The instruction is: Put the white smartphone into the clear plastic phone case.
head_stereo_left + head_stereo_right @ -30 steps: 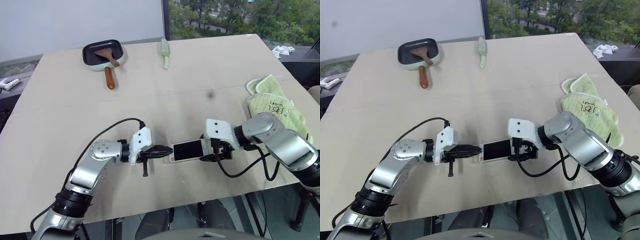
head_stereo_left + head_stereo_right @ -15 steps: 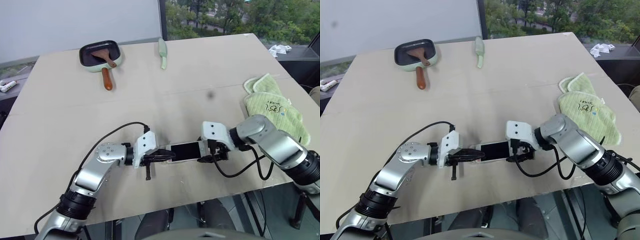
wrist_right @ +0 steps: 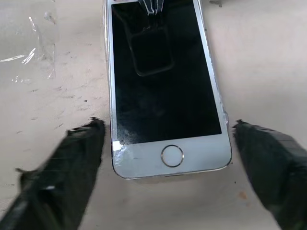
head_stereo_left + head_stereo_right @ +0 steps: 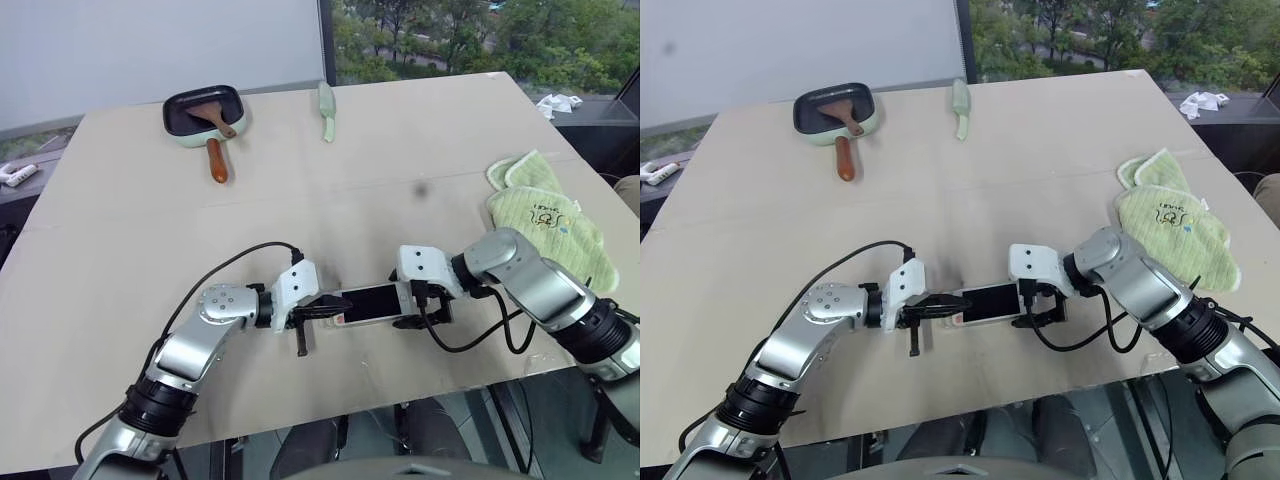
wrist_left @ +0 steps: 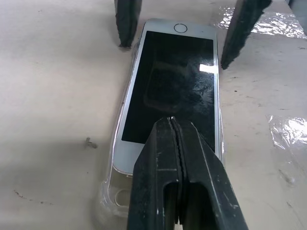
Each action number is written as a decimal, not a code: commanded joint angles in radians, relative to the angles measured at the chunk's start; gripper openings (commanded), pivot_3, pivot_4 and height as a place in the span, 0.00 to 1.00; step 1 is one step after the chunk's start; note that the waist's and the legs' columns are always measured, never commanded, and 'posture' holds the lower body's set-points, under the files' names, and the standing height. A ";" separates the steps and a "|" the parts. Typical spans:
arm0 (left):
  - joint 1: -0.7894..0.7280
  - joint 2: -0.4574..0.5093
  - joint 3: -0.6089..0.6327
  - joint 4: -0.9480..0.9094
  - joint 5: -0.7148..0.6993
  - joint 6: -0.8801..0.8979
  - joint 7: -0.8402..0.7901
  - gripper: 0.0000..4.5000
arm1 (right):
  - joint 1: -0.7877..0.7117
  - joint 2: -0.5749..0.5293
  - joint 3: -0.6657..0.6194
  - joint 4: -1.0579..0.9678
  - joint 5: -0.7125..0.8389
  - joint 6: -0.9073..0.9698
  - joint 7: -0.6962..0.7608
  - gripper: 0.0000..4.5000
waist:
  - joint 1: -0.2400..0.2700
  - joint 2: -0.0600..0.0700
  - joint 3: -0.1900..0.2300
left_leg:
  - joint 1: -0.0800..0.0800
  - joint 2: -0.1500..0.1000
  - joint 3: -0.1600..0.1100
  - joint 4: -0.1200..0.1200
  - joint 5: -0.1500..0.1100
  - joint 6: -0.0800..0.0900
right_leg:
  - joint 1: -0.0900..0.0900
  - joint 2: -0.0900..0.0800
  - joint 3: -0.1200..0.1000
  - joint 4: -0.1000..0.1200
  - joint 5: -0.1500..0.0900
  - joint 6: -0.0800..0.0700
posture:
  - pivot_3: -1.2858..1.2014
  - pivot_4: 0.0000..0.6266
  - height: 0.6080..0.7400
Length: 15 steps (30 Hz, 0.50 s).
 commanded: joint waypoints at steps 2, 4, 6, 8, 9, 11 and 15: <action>0.021 0.015 -0.037 0.017 0.041 0.013 0.001 0.00 | -0.002 -0.080 -0.112 -0.071 0.044 -0.013 0.051 0.99 | 0.003 0.000 0.000 | 0.000 0.000 0.000 0.000 0.000 0.000 | 0.000 0.000 0.000 0.000 0.000 0.000 | 0.52 0.24 1.00; 0.021 0.018 -0.035 0.019 0.040 0.011 -0.002 0.00 | 0.022 -0.138 -0.155 -0.107 0.080 -0.006 0.085 0.99 | 0.008 0.000 0.000 | -0.001 0.000 0.000 0.000 0.000 0.000 | 0.000 0.000 0.000 -0.001 0.000 0.000 | 0.52 0.24 1.00; 0.021 0.021 -0.033 0.024 0.040 0.007 -0.004 0.00 | 0.044 -0.173 -0.185 -0.121 0.097 0.000 0.089 0.99 | 0.009 0.000 0.000 | -0.001 0.000 -0.001 0.000 0.000 0.000 | 0.000 0.000 -0.001 -0.001 0.000 0.000 | 0.52 0.24 1.00; 0.020 0.023 -0.033 0.029 0.041 0.003 -0.005 0.00 | 0.062 -0.190 -0.202 -0.125 0.095 0.009 0.073 0.99 | 0.009 0.001 0.000 | 0.000 0.000 -0.001 0.000 0.000 0.000 | 0.000 0.000 -0.001 -0.001 0.000 0.000 | 0.52 0.24 1.00; 0.018 0.022 -0.034 0.031 0.042 0.000 -0.006 0.00 | 0.075 -0.196 -0.211 -0.129 0.096 0.019 0.065 0.99 | 0.008 0.001 0.000 | 0.000 0.000 -0.001 0.000 0.000 0.000 | 0.001 0.000 -0.001 -0.001 0.000 0.000 | 0.52 0.24 1.00; 0.012 0.010 -0.027 0.025 0.026 0.003 -0.004 0.00 | 0.103 -0.194 -0.234 -0.139 0.103 0.033 0.043 0.87 | 0.009 0.001 0.000 | 0.000 0.000 0.000 0.000 0.000 0.000 | 0.001 0.000 0.000 -0.001 0.000 0.000 | 0.52 0.24 1.00; -0.002 -0.001 0.012 -0.012 -0.020 0.004 -0.005 0.00 | 0.141 -0.191 -0.252 -0.164 0.117 0.042 0.023 0.54 | 0.013 0.001 0.000 | -0.001 0.000 0.000 0.000 0.000 0.000 | 0.000 0.000 -0.001 -0.001 0.000 0.000 | 0.52 0.24 1.00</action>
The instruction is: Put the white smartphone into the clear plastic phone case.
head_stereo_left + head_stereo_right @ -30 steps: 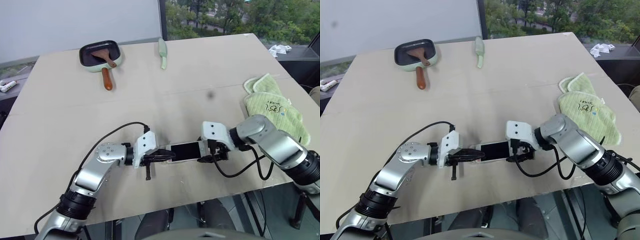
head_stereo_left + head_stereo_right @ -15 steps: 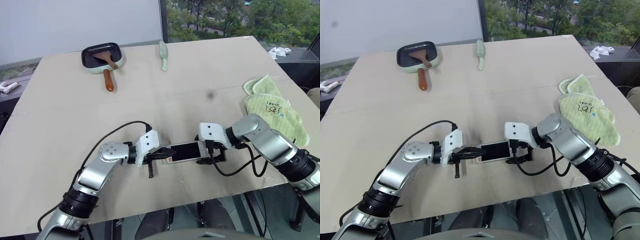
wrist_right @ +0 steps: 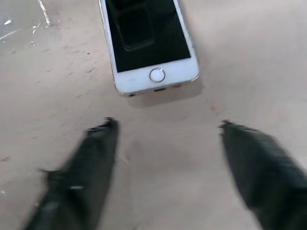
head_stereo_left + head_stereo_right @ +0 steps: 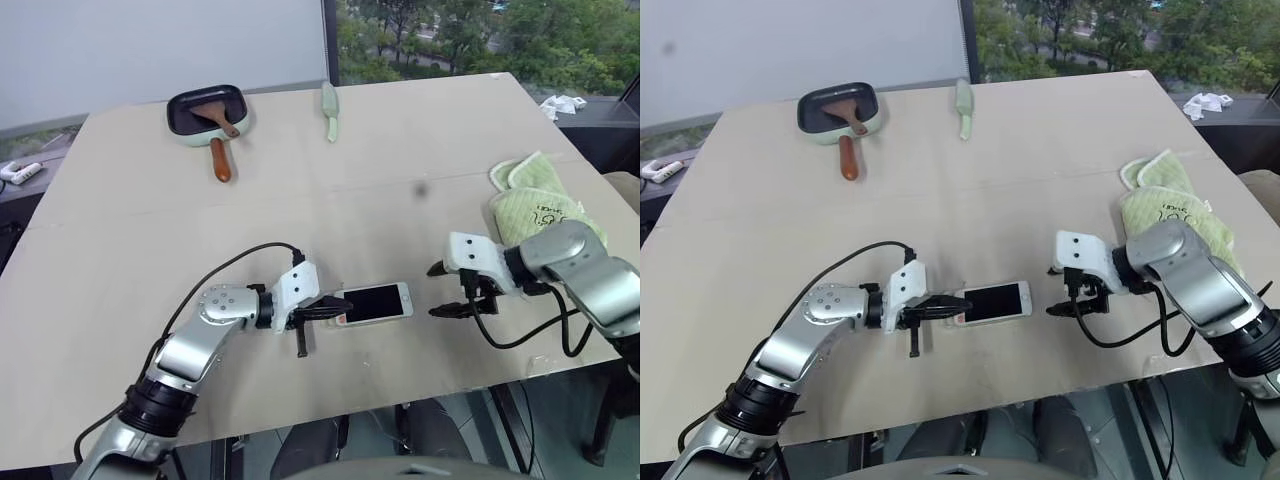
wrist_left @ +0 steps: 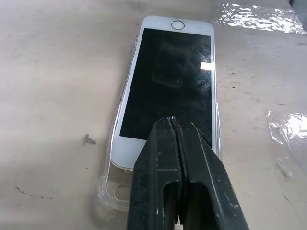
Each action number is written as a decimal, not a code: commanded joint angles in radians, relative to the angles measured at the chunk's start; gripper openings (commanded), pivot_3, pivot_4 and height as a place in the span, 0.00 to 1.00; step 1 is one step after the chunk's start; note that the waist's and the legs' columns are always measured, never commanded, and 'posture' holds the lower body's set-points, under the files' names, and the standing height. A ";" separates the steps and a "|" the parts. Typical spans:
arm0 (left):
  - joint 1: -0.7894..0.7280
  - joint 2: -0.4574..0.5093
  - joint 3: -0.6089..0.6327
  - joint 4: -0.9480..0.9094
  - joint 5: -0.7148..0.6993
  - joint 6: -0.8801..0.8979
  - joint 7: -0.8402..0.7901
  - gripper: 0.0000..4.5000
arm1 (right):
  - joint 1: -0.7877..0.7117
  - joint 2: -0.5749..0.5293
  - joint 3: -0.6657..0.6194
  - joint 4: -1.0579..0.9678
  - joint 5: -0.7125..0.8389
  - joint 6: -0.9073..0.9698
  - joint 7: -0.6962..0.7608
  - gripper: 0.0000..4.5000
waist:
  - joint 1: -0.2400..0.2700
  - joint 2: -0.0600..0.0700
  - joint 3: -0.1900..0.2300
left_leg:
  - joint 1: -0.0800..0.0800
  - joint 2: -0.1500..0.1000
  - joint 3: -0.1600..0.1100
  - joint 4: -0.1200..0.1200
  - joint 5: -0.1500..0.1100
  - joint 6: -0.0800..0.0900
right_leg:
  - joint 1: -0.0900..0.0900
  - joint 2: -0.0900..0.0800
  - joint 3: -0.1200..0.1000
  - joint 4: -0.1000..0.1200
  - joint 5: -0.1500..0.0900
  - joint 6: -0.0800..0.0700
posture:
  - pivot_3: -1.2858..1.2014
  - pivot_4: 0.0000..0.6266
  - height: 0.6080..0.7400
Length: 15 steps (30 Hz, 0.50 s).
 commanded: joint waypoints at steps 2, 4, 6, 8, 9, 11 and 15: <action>-0.002 -0.005 0.065 -0.053 -0.067 0.010 0.001 0.00 | 0.020 0.003 -0.052 -0.049 0.014 -0.010 -0.035 0.36 | 0.002 0.000 0.000 | 0.000 0.000 0.000 0.000 0.000 0.000 | 0.000 0.000 0.000 0.000 0.000 0.000 | 0.52 0.24 1.00; 0.009 0.006 0.118 -0.080 -0.114 0.009 -0.004 0.00 | 0.029 0.007 -0.042 -0.043 -0.001 -0.028 -0.049 0.26 | 0.002 0.000 0.000 | 0.000 0.000 0.000 0.000 0.000 0.000 | -0.001 0.000 0.000 0.000 0.000 0.000 | 0.52 0.24 1.00; 0.033 0.027 0.162 -0.100 -0.148 0.019 -0.013 0.00 | 0.032 0.007 -0.031 -0.039 -0.013 -0.040 -0.057 0.13 | 0.002 0.000 0.001 | -0.001 0.000 0.000 0.000 0.000 0.000 | -0.001 0.000 0.000 0.000 0.000 0.000 | 0.52 0.24 1.00; 0.068 0.068 0.216 -0.129 -0.180 0.040 -0.029 0.00 | 0.029 0.012 -0.018 -0.034 -0.030 -0.050 -0.065 0.03 | -0.001 0.000 0.001 | -0.001 0.000 0.000 0.000 0.000 0.000 | -0.001 0.000 0.000 0.000 0.000 0.000 | 0.52 0.24 1.00; 0.089 0.097 0.240 -0.137 -0.185 0.048 -0.037 0.00 | 0.026 0.017 -0.015 -0.033 -0.034 -0.050 -0.068 0.03 | -0.003 0.000 0.001 | -0.001 0.000 0.000 0.000 0.000 0.000 | -0.001 0.000 0.000 0.000 0.000 0.000 | 0.52 0.24 1.00; 0.135 0.152 0.264 -0.126 -0.163 0.028 -0.061 0.00 | 0.021 0.029 -0.014 -0.036 -0.030 -0.042 -0.070 0.03 | -0.006 0.000 0.001 | -0.001 0.000 0.000 -0.001 0.000 0.000 | -0.001 0.000 0.000 0.000 0.000 0.000 | 0.52 0.24 1.00; 0.182 0.203 0.258 -0.074 -0.120 -0.027 -0.088 0.00 | 0.015 0.041 -0.010 -0.045 -0.032 -0.031 -0.070 0.03 | -0.002 0.001 0.001 | -0.001 0.000 0.000 -0.001 0.000 0.000 | -0.001 0.000 0.000 -0.001 0.000 0.000 | 0.52 0.24 1.00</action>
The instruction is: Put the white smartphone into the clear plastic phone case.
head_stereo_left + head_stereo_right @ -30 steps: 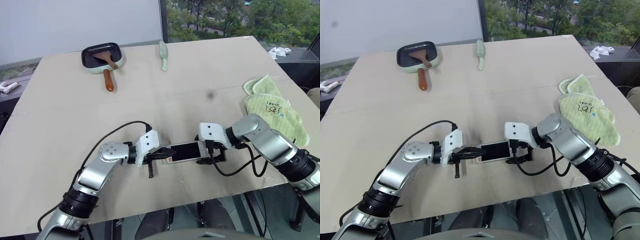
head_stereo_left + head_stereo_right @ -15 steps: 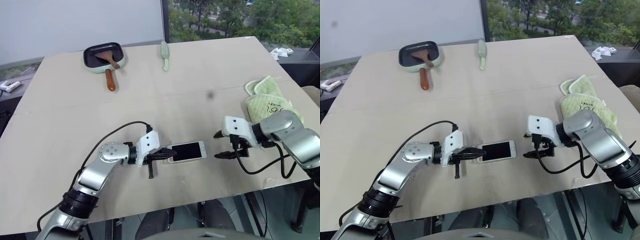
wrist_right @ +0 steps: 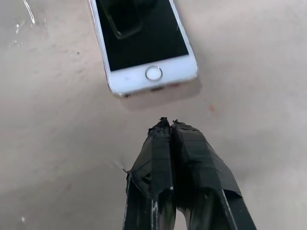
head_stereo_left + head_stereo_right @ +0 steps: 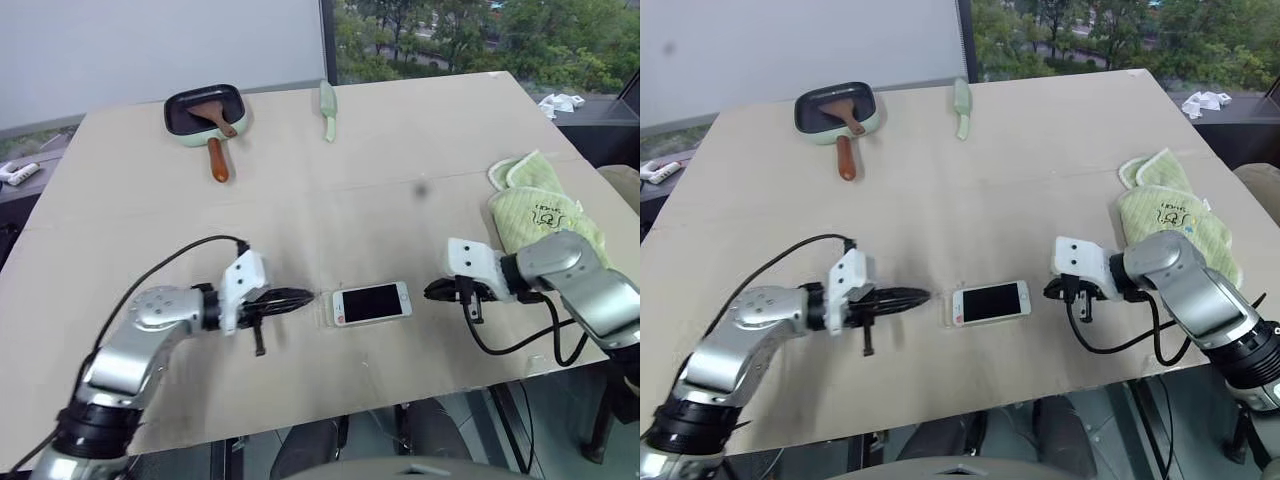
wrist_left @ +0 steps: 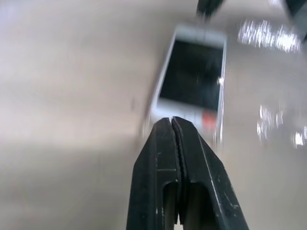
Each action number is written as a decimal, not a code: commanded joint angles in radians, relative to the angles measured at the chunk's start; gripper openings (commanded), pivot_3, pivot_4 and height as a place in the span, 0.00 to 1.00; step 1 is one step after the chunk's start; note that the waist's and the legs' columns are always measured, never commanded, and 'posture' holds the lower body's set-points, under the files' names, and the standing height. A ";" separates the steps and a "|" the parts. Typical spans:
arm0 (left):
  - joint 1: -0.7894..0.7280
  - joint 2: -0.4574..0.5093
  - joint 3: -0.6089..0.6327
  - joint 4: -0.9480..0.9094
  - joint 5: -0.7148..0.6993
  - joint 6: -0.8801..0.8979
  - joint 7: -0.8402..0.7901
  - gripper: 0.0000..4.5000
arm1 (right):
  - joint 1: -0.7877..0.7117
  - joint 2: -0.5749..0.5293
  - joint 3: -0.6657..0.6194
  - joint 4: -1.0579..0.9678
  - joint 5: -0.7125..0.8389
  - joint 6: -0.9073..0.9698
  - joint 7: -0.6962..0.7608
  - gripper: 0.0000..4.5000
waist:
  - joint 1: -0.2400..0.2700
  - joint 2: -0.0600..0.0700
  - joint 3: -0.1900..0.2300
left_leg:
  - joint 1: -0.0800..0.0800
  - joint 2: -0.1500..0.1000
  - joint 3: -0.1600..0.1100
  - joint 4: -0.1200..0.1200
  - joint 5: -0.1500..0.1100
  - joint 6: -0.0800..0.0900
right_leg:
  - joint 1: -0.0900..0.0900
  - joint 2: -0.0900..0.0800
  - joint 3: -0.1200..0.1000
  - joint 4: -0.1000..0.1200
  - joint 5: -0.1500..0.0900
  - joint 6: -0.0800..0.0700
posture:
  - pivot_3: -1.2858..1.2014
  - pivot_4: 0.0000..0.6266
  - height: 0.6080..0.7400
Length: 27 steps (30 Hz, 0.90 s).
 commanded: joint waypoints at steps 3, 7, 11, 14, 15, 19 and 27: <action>-0.007 -0.026 -0.012 0.034 0.015 -0.019 0.012 0.00 | -0.028 0.007 0.005 -0.045 -0.006 0.016 -0.009 0.03 | 0.014 0.000 0.000 | 0.000 0.000 0.000 0.000 0.000 0.000 | 0.000 0.000 0.000 -0.001 0.000 0.000 | 0.52 0.24 1.00; -0.021 -0.051 -0.048 0.048 0.043 -0.026 0.022 0.00 | -0.032 0.009 0.008 -0.067 -0.007 0.037 -0.013 0.03 | 0.017 0.000 0.000 | -0.001 0.000 -0.001 0.000 0.000 0.000 | 0.000 0.000 -0.001 -0.001 0.000 0.000 | 0.52 0.24 1.00; -0.037 -0.064 -0.090 0.057 0.069 -0.024 0.014 0.00 | -0.035 0.007 0.014 -0.077 -0.011 0.049 -0.013 0.03 | 0.016 0.000 0.000 | -0.001 0.000 -0.001 0.000 0.000 0.000 | 0.000 0.000 -0.001 -0.001 0.000 0.000 | 0.52 0.24 1.00; -0.038 -0.062 -0.109 0.066 0.089 -0.037 0.013 0.00 | -0.038 0.006 0.019 -0.079 -0.017 0.053 -0.012 0.03 | 0.015 0.000 0.000 | -0.001 0.000 0.000 0.000 0.000 0.000 | 0.000 0.000 -0.001 -0.001 0.000 0.000 | 0.52 0.24 1.00; -0.041 -0.067 -0.110 0.069 0.090 -0.039 0.016 0.00 | -0.039 0.007 0.020 -0.078 -0.018 0.053 -0.012 0.03 | 0.015 0.000 0.000 | -0.001 0.000 0.000 -0.001 0.000 0.000 | 0.000 0.000 -0.001 -0.001 0.000 0.000 | 0.52 0.24 1.00; -0.057 -0.087 -0.126 0.077 0.099 -0.035 0.029 0.00 | -0.041 0.011 0.035 -0.070 -0.032 0.048 -0.010 0.03 | 0.017 0.000 0.000 | -0.001 0.000 0.000 -0.001 0.000 0.000 | 0.000 0.000 -0.001 -0.001 0.000 0.000 | 0.52 0.24 1.00; -0.073 -0.138 -0.167 0.072 0.121 -0.022 0.068 0.00 | -0.058 0.030 0.066 -0.070 -0.039 0.055 -0.011 0.03 | 0.018 0.000 0.000 | -0.001 0.000 -0.001 -0.001 0.000 0.000 | 0.000 0.000 -0.001 -0.001 0.000 0.000 | 0.52 0.24 1.00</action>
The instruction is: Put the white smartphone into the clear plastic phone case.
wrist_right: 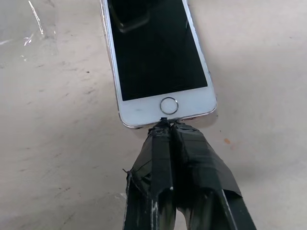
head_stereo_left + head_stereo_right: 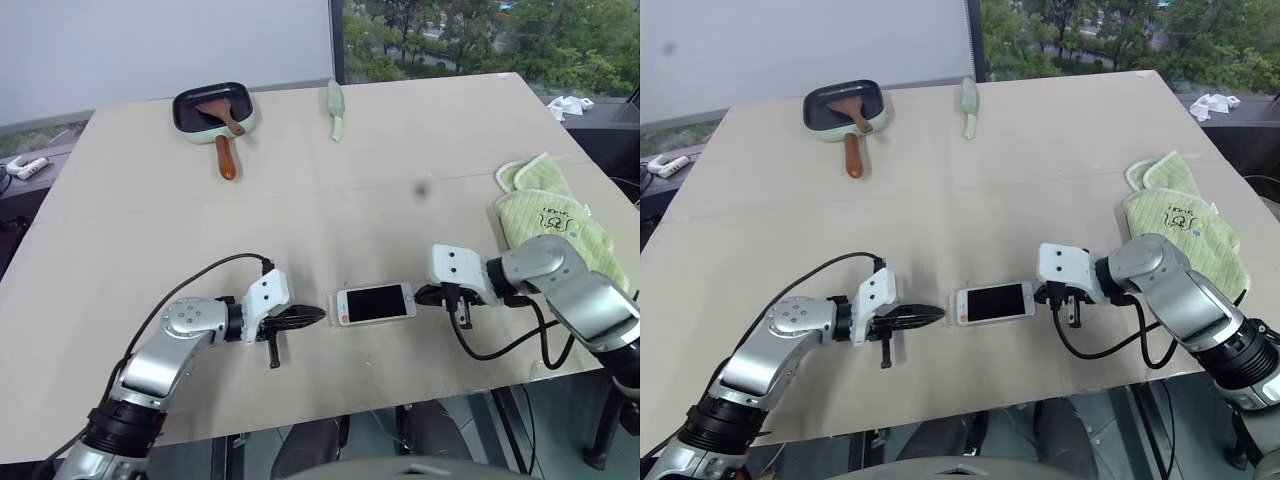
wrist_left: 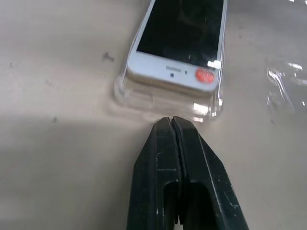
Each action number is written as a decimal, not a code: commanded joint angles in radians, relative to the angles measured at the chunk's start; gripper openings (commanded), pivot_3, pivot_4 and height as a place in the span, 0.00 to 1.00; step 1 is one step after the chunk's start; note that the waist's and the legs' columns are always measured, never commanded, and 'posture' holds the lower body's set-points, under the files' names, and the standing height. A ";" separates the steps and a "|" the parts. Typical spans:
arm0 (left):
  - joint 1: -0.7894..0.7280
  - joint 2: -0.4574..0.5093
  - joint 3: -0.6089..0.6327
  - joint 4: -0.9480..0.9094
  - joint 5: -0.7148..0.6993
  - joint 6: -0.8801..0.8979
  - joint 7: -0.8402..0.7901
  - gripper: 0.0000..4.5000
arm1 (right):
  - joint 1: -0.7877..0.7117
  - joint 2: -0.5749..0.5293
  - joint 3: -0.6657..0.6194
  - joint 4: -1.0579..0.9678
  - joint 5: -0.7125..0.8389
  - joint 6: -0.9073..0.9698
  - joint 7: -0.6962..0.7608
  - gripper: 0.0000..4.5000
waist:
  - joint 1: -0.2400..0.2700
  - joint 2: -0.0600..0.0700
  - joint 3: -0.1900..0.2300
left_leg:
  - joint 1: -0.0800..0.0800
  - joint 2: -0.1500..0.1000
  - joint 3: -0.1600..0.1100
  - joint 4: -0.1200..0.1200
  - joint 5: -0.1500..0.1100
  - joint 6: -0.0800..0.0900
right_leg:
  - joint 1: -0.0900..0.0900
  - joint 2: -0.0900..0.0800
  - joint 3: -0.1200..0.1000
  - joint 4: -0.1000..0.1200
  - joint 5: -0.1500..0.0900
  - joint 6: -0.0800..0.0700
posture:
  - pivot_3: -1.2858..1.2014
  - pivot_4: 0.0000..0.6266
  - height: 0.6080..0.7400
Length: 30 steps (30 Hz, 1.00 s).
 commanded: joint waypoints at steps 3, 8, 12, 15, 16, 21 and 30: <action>-0.021 -0.041 -0.044 -0.014 0.027 0.013 0.032 0.00 | -0.041 0.023 0.016 -0.025 -0.004 0.012 0.001 0.03 | 0.002 0.000 0.000 | 0.000 0.000 0.000 0.000 0.000 0.000 | 0.001 0.000 0.000 0.000 0.000 0.000 | 0.52 0.24 1.00; -0.046 -0.084 -0.069 -0.008 0.040 0.027 0.055 0.00 | -0.057 0.045 0.038 -0.026 -0.007 0.025 -0.002 0.03 | 0.002 0.000 0.000 | 0.000 0.000 0.000 0.000 0.000 0.000 | 0.001 0.000 0.000 0.000 0.000 0.000 | 0.52 0.24 1.00; -0.061 -0.108 -0.089 -0.006 0.045 0.037 0.066 0.00 | -0.063 0.060 0.052 -0.023 -0.011 0.036 -0.007 0.03 | 0.001 0.000 0.000 | 0.000 0.000 0.000 0.000 0.000 0.000 | 0.001 0.000 0.000 0.000 0.000 0.000 | 0.52 0.24 1.00; -0.069 -0.118 -0.099 -0.001 0.049 0.039 0.069 0.00 | -0.064 0.066 0.057 -0.016 -0.015 0.042 -0.015 0.03 | 0.000 0.000 0.000 | 0.000 0.000 0.000 0.000 0.000 0.000 | 0.000 0.000 0.000 0.000 0.000 0.000 | 0.52 0.24 1.00; -0.071 -0.119 -0.100 0.000 0.049 0.039 0.068 0.00 | -0.065 0.067 0.055 -0.016 -0.015 0.043 -0.019 0.03 | 0.000 0.000 0.000 | 0.000 0.000 0.000 0.000 0.000 0.000 | 0.000 0.000 0.000 0.000 0.000 0.000 | 0.52 0.24 1.00; -0.063 -0.108 -0.088 0.010 0.052 0.032 0.058 0.00 | -0.080 0.045 -0.008 -0.030 0.036 0.078 -0.005 0.03 | 0.001 0.000 0.000 | 0.000 0.000 0.000 0.000 0.000 0.000 | 0.001 0.000 0.000 0.000 0.000 0.000 | 0.52 0.24 1.00; -0.055 -0.099 -0.085 0.018 0.055 0.024 0.056 0.00 | -0.066 -0.084 -0.045 0.041 0.011 0.025 0.020 0.03 | 0.000 0.000 0.000 | 0.000 0.000 0.000 0.000 0.000 0.000 | 0.000 0.000 0.000 0.000 0.000 0.000 | 0.52 0.24 1.00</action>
